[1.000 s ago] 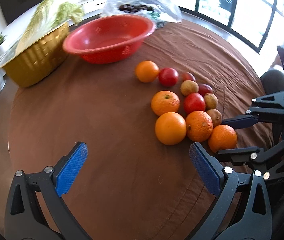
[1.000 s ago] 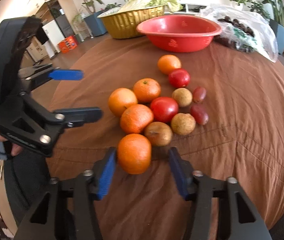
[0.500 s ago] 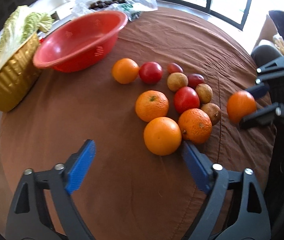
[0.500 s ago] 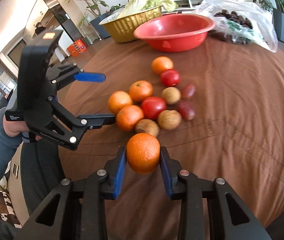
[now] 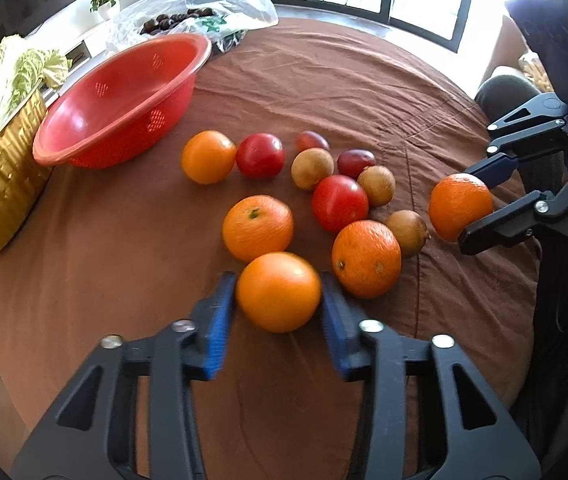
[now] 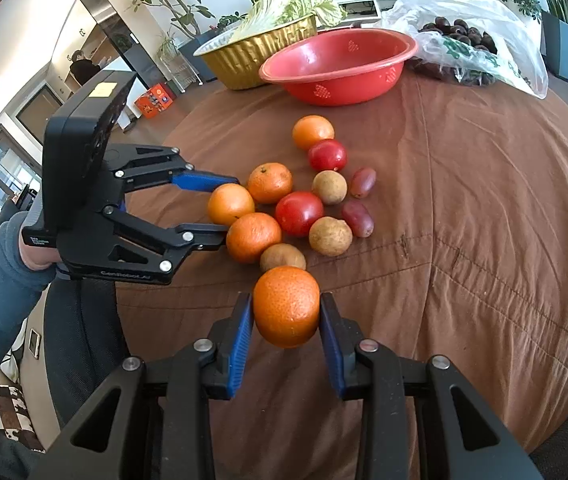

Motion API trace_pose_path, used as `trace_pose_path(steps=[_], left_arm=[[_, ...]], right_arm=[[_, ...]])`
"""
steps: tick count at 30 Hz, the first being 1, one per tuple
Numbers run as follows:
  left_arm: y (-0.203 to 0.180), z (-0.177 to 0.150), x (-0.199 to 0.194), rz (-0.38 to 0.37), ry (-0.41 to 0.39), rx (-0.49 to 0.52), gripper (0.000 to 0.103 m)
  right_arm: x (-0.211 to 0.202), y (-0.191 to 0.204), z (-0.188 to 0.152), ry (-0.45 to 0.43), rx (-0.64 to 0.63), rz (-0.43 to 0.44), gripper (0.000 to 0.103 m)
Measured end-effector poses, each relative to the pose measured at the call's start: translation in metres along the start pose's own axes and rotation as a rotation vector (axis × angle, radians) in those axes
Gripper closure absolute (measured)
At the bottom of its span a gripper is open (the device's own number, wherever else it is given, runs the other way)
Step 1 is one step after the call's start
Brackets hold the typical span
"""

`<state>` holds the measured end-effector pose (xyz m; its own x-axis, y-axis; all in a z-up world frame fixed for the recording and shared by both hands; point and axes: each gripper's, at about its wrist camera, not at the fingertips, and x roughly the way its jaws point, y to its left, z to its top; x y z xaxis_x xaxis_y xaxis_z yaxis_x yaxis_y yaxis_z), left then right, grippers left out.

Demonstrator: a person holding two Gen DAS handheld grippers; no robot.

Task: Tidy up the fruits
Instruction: 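Grasp an orange with the left tool while the right tool grasps another orange, then carry both oranges over the red basin and open both tools to drop them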

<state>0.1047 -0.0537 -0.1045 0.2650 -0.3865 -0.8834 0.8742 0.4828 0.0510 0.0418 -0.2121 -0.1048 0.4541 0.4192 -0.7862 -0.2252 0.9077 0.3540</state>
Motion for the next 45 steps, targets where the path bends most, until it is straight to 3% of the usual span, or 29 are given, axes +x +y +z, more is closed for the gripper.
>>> trace_pose_path(steps=[14, 21, 25, 31, 37, 45], left_arm=[[0.014, -0.015, -0.012, 0.031, -0.001, -0.024, 0.068], [0.037, -0.005, -0.036, 0.084, -0.056, -0.096, 0.067], [0.066, 0.020, -0.053, 0.180, -0.111, -0.175, 0.067], [0.114, 0.065, -0.051, 0.239, -0.139, -0.277, 0.067], [0.144, 0.104, -0.018, 0.254, -0.069, -0.286, 0.067], [0.166, 0.119, 0.023, 0.237, 0.000, -0.275, 0.067]], right_arm=[[0.000, -0.003, -0.002, -0.001, 0.012, -0.006, 0.068], [-0.013, -0.012, 0.012, -0.036, -0.009, -0.043, 0.068], [-0.029, -0.030, 0.043, -0.091, -0.025, -0.092, 0.068], [-0.039, -0.039, 0.111, -0.175, -0.135, -0.140, 0.068], [-0.001, -0.046, 0.180, -0.130, -0.210, -0.163, 0.068], [0.049, -0.053, 0.214, -0.049, -0.251, -0.190, 0.068]])
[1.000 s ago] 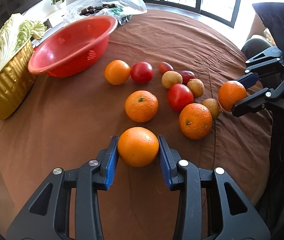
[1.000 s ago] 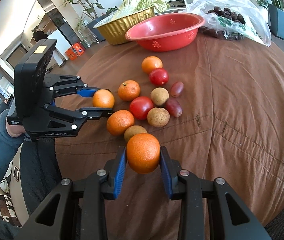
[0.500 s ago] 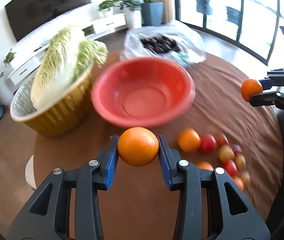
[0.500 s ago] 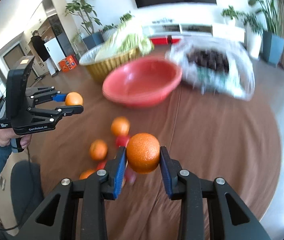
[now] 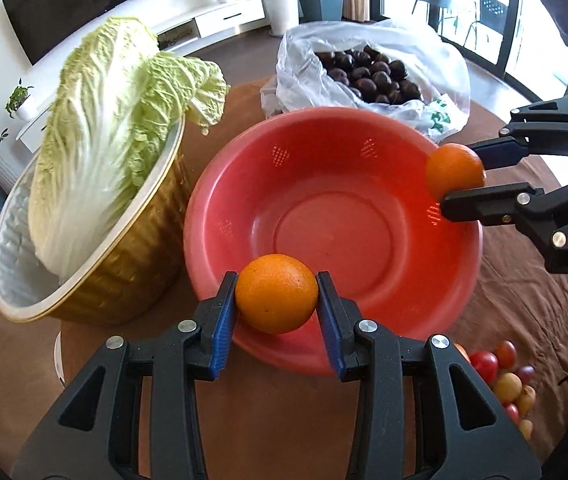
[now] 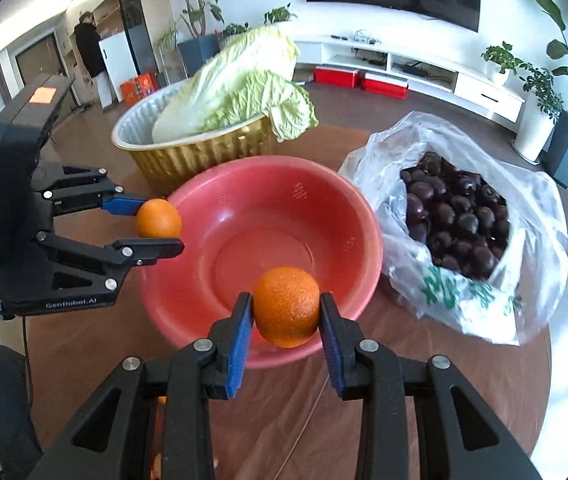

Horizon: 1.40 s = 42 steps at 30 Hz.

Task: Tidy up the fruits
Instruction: 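Carry both oranges over the red basin and open both tools to drop them, then move both open tools back to the fruit cluster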

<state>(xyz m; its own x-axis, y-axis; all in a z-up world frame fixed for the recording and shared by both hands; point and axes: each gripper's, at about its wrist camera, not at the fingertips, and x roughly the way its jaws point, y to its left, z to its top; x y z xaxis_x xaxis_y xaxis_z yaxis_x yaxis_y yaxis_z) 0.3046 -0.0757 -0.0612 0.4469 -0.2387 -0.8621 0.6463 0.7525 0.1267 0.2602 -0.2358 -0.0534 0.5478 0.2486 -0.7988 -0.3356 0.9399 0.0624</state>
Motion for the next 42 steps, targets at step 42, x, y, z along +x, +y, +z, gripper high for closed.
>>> trace_pose_path(steps=[42], left_arm=[[-0.058, -0.124, -0.099, 0.005, -0.076, -0.029, 0.032]], right_arm=[[-0.076, 0.024, -0.089, -0.067, 0.061, 0.064, 0.051]])
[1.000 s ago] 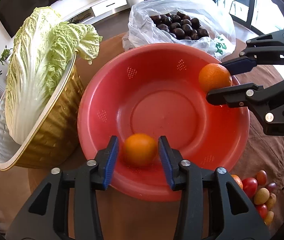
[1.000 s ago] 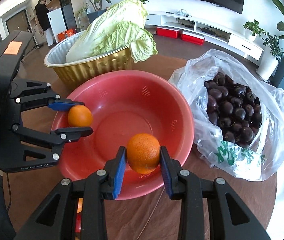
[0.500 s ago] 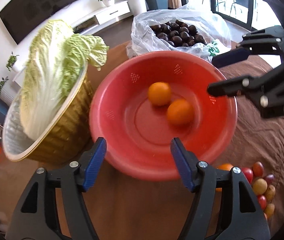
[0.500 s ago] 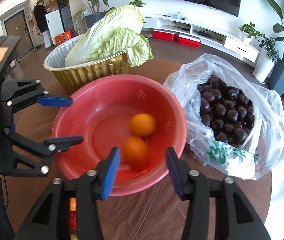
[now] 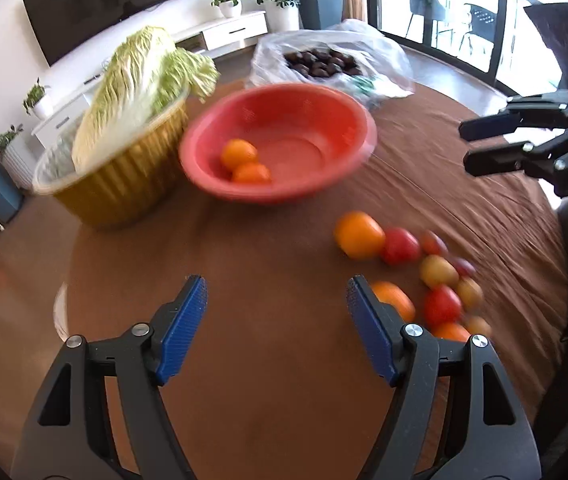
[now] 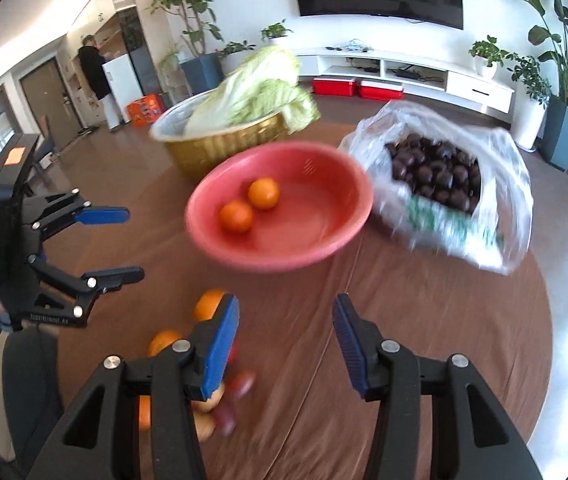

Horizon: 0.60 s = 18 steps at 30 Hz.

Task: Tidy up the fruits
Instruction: 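Move both open tools back to the fruit cluster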

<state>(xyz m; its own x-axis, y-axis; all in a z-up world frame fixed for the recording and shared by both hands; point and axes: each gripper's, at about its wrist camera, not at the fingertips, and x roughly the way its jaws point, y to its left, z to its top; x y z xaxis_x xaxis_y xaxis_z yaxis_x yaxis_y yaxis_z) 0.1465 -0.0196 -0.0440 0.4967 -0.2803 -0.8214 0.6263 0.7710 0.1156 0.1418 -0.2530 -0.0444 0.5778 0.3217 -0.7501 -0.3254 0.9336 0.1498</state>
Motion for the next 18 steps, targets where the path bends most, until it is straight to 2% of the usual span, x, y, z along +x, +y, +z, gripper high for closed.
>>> trace_pose_path(steps=[5, 7, 10, 13, 18], left_arm=[[-0.043, -0.040, -0.013, -0.086, 0.016, 0.000, 0.032], [-0.065, -0.050, -0.011, -0.114, 0.030, 0.045, 0.032], [-0.087, -0.059, -0.010, -0.123, 0.041, 0.124, 0.032], [-0.094, -0.061, -0.006, -0.148, 0.038, 0.177, 0.032], [-0.092, -0.061, 0.005, -0.171, 0.044, 0.196, 0.032]], right_arm=[[-0.004, 0.020, -0.042, 0.052, 0.002, 0.056, 0.051], [-0.001, 0.029, -0.052, 0.074, -0.010, 0.091, 0.057], [0.004, 0.041, -0.056, 0.096, -0.045, 0.104, 0.060], [0.006, 0.045, -0.054, 0.107, -0.049, 0.142, 0.062], [0.012, 0.045, -0.056, 0.125, -0.043, 0.154, 0.062]])
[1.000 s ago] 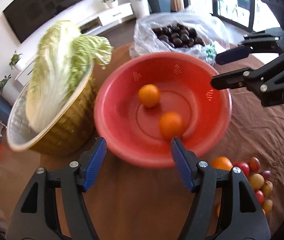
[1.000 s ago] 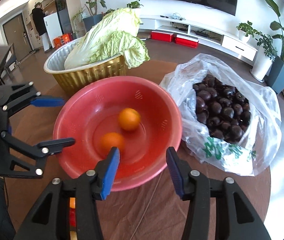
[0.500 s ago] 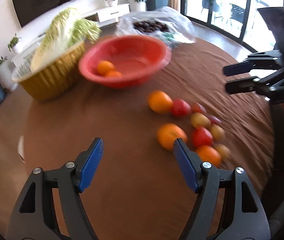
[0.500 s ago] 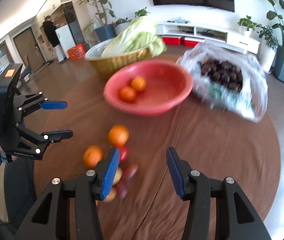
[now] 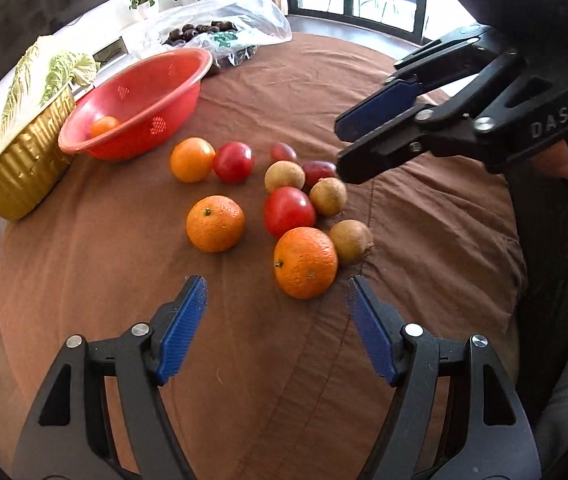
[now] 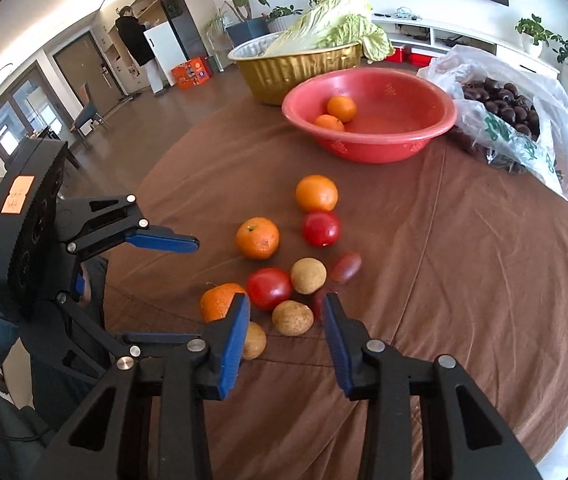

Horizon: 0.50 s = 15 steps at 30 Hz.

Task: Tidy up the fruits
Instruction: 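Move both open tools back to the fruit cluster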

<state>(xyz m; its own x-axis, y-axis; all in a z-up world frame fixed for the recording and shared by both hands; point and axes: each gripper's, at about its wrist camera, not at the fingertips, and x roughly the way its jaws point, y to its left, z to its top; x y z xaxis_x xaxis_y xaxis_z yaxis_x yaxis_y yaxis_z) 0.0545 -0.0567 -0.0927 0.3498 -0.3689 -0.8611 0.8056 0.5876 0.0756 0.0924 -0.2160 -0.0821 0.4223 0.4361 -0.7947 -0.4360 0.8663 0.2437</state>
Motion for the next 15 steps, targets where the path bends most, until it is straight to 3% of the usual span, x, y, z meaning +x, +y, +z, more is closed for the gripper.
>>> trace_pose_path(steps=[7, 10, 15], left_arm=[[0.006, 0.007, 0.012, -0.013, -0.012, 0.012, 0.036], [0.005, 0.008, 0.013, -0.031, -0.015, 0.023, 0.045], [0.000, 0.014, 0.021, -0.053, -0.018, 0.049, 0.072]], right_arm=[[0.006, -0.005, -0.001, 0.012, 0.032, 0.030, 0.063], [0.008, -0.008, 0.002, 0.014, 0.050, 0.044, 0.063], [0.018, -0.007, 0.009, 0.027, 0.052, 0.046, 0.064]])
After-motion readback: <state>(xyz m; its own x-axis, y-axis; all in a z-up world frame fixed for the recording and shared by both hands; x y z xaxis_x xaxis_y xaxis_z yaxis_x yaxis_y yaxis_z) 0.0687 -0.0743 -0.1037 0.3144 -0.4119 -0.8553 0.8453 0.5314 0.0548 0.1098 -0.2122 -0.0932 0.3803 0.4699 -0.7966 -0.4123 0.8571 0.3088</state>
